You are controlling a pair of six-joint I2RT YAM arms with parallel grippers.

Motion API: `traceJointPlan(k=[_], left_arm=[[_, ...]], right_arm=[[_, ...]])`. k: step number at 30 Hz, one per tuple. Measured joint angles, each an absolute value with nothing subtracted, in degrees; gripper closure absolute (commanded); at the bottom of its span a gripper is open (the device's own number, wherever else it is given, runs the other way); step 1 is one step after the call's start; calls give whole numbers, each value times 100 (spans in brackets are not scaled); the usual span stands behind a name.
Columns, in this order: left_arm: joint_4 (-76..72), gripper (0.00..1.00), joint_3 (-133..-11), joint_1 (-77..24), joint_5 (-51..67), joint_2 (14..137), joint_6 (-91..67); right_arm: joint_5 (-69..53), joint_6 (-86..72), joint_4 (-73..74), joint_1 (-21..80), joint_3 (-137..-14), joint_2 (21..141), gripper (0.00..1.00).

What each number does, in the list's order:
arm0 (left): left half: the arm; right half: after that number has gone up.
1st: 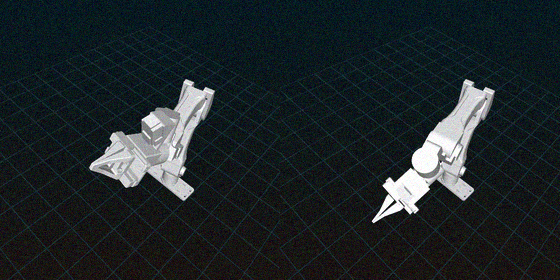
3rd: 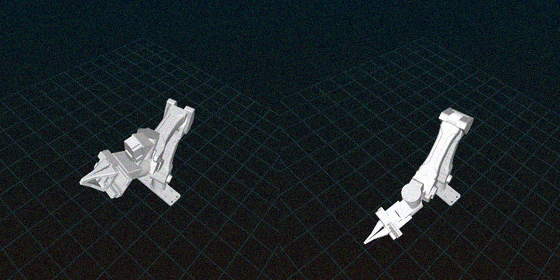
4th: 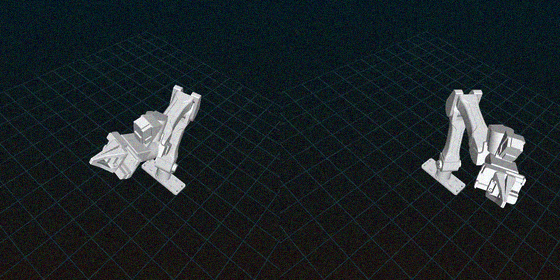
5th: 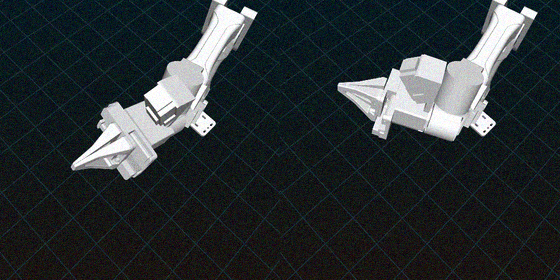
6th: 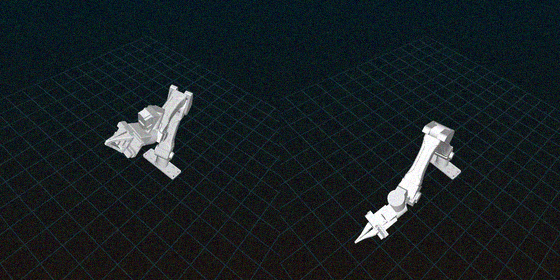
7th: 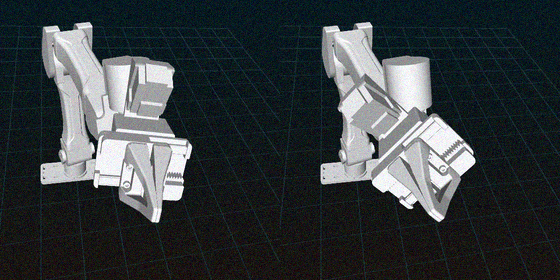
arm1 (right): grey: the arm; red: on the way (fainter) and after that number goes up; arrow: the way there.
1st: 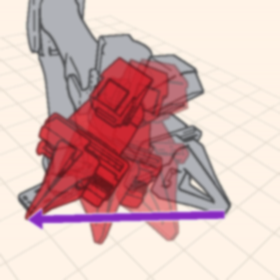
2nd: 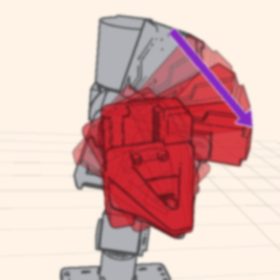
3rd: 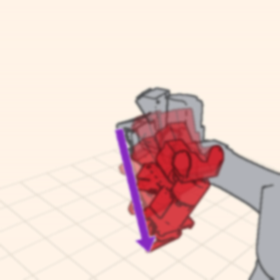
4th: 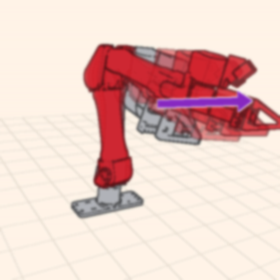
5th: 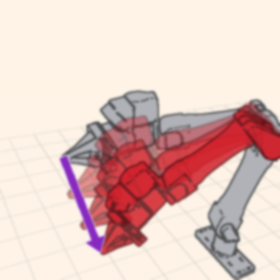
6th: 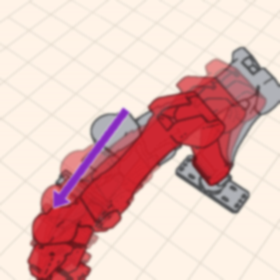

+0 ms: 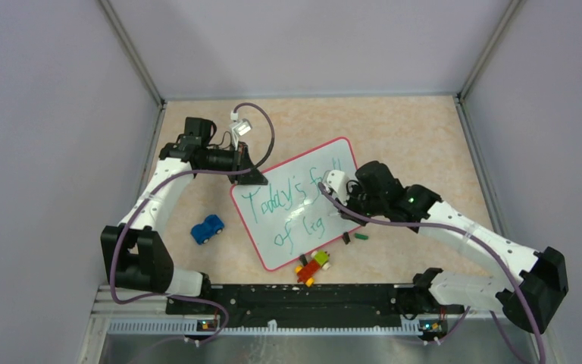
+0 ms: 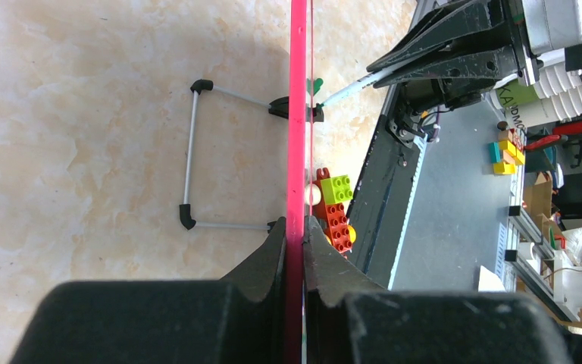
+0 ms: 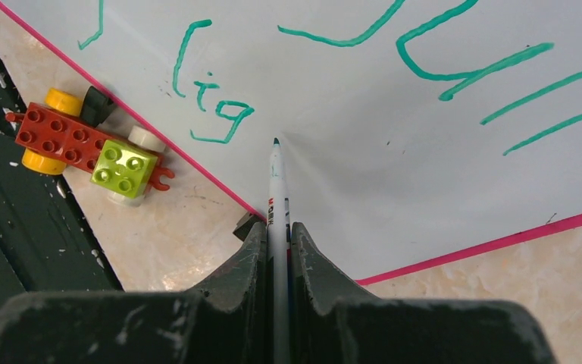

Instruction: Write a sentence on the whiteboard

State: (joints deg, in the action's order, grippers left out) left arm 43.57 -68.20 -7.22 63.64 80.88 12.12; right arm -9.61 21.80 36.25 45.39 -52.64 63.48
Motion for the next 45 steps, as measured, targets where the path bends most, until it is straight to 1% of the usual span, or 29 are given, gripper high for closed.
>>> traceJointPlan(k=[19, 45], left_arm=[[4355, 100, -6820, -722, 6366, 8088, 1214], [4355, 100, -6820, -722, 6361, 8088, 1212]], right_arm=[[-1190, 2084, 3542, 4445, -5269, 6392, 100], [-1105, 2080, 3358, 4445, -5435, 6639, 100]])
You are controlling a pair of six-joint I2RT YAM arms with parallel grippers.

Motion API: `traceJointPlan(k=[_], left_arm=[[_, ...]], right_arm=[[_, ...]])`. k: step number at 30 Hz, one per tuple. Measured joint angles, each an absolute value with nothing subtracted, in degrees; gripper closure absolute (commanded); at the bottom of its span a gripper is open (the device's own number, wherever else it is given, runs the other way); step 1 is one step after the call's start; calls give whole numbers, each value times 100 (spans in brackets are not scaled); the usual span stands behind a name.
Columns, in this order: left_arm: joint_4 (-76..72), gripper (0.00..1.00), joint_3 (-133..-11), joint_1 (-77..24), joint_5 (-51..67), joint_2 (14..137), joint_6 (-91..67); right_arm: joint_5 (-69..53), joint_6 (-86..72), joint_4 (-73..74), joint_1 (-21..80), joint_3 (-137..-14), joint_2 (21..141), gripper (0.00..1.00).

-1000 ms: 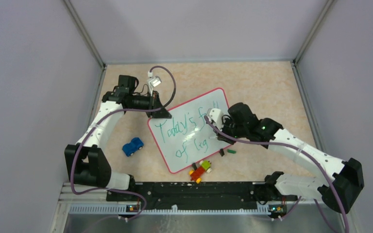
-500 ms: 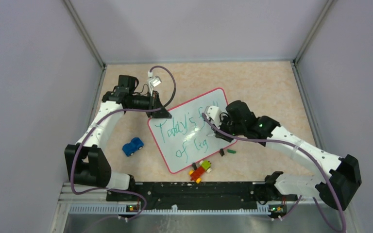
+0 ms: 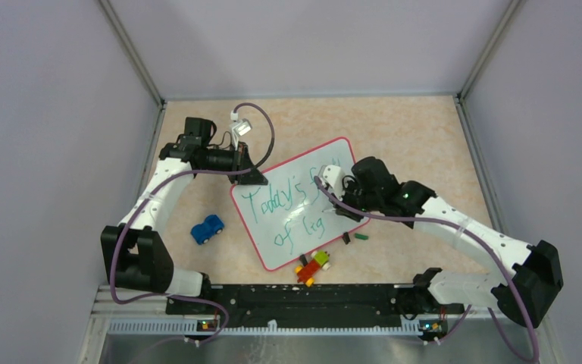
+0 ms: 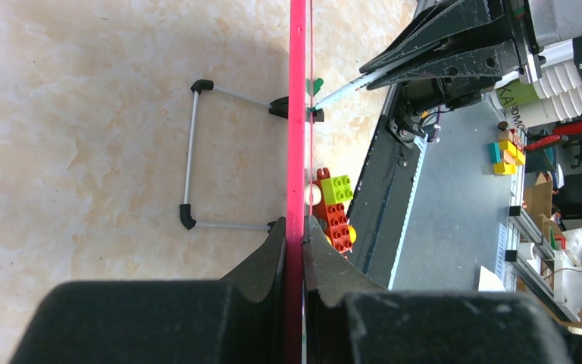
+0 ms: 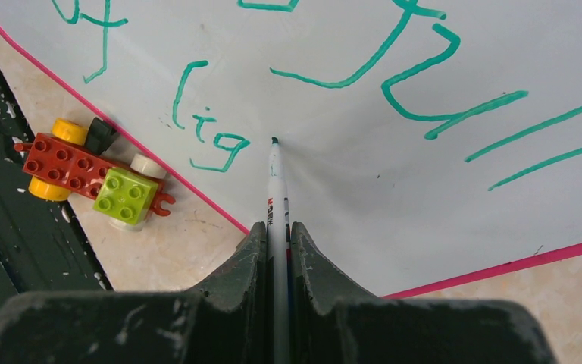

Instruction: Write a sentence on the whiteboard

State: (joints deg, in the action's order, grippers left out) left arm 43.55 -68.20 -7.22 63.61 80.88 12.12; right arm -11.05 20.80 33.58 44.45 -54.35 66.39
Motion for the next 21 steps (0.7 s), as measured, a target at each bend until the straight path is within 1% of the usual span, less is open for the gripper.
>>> traceJointPlan(k=[21], left_arm=[[4355, 100, -6820, -722, 6364, 8088, 1210]], right_arm=[[-1415, 2034, 3413, 4451, -4794, 6637, 100]])
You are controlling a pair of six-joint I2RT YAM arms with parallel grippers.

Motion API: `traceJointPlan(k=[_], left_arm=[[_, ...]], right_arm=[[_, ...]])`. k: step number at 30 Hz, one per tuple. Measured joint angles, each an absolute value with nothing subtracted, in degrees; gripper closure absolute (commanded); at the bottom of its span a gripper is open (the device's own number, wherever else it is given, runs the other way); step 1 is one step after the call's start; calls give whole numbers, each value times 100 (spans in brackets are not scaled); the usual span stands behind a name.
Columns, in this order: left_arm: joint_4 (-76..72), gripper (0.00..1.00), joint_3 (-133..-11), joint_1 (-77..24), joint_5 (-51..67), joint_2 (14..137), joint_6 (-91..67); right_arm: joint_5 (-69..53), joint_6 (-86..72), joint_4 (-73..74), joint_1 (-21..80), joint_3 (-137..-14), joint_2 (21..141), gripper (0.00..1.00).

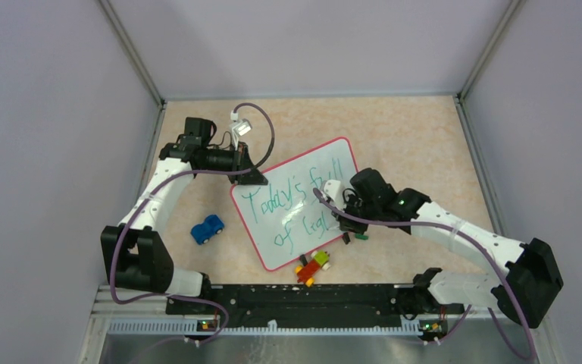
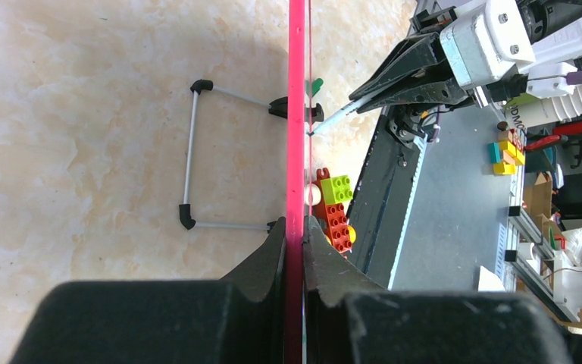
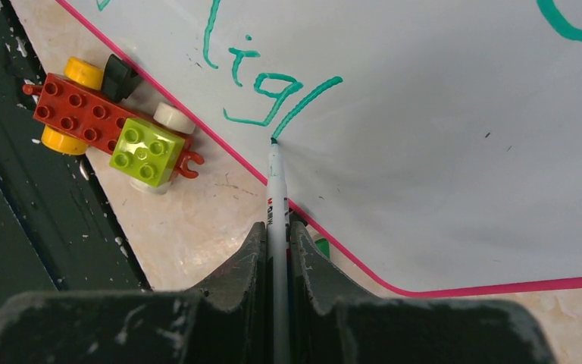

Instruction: Write a sentence on the whiteboard

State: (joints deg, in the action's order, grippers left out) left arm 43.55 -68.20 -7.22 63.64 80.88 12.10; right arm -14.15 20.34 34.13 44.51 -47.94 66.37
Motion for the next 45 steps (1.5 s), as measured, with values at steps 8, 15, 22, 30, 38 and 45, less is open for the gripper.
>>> traceJointPlan(k=[8, 15, 22, 30, 38, 45], left_arm=[[4355, 100, -6820, -722, 6364, 8088, 1210], [4353, 100, -6820, -727, 6364, 8088, 1214], [4353, 100, -6820, -727, 6361, 8088, 1214], [4355, 100, -6820, -727, 6361, 8088, 1214], [4355, 100, -6820, -727, 6361, 8088, 1214], [4355, 100, -6820, -727, 6361, 8088, 1214]], right_arm=[[-1422, 2025, 3430, 4451, -4816, 6637, 100], [-1365, 1988, 3444, 4451, -5113, 6661, 100], [-1302, 1990, 3417, 4451, -5301, 6716, 100], [-1214, 2049, 3454, 4449, -5301, 6711, 100], [-1033, 2134, 3575, 4436, -5299, 6637, 100], [-1035, 2150, 3566, 4434, -5284, 6635, 100]])
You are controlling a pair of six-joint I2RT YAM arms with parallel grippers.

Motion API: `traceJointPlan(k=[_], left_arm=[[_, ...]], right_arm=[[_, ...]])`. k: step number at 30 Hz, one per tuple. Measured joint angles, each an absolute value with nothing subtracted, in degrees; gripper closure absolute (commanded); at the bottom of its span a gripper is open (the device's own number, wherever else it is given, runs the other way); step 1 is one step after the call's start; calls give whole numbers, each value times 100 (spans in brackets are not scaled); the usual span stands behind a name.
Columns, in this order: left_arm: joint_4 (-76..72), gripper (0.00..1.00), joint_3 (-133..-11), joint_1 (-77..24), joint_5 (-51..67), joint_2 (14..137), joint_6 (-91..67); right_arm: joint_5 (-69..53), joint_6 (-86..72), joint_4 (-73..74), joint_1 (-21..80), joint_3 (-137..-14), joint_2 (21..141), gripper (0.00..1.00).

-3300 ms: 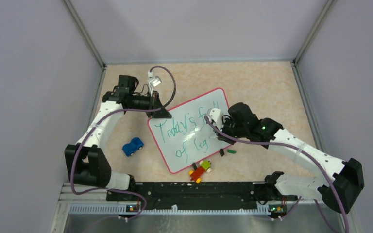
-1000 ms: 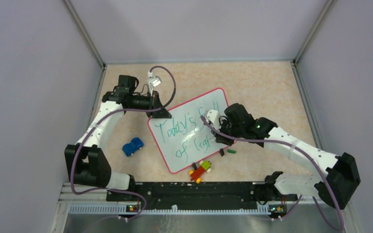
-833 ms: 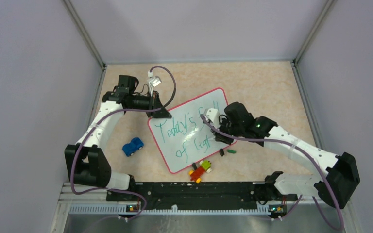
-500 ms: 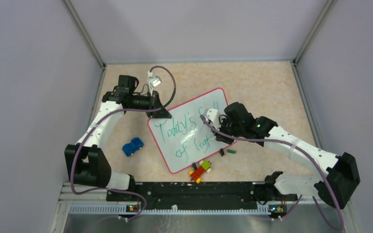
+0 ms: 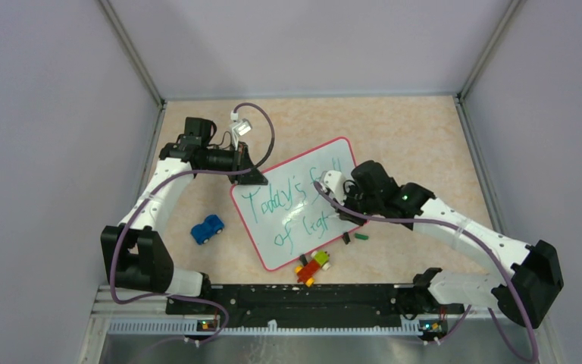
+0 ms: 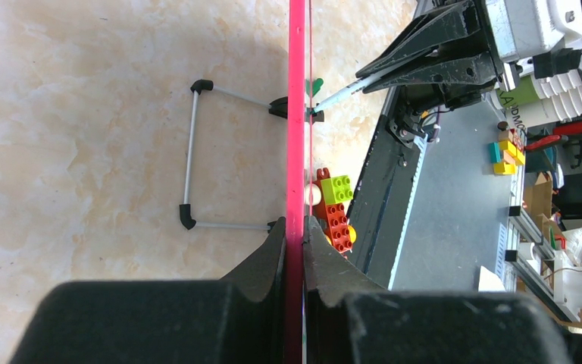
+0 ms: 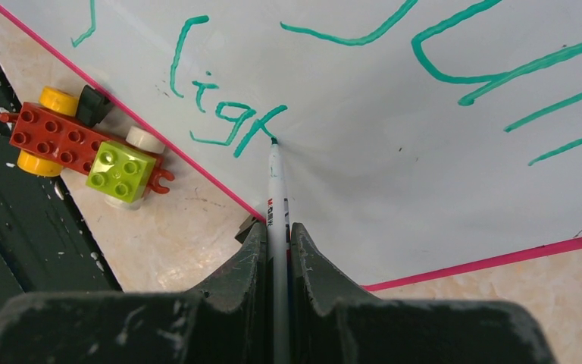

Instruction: Write a sentence on the whiteboard

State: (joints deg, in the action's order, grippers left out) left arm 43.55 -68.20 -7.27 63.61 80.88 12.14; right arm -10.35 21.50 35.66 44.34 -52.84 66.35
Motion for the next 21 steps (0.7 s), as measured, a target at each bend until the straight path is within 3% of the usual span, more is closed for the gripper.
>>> traceJointPlan(k=[21], left_arm=[[4353, 100, -6820, -727, 6366, 8090, 1214]], right_arm=[[-1391, 2298, 3955, 4449, -5041, 6495, 100]])
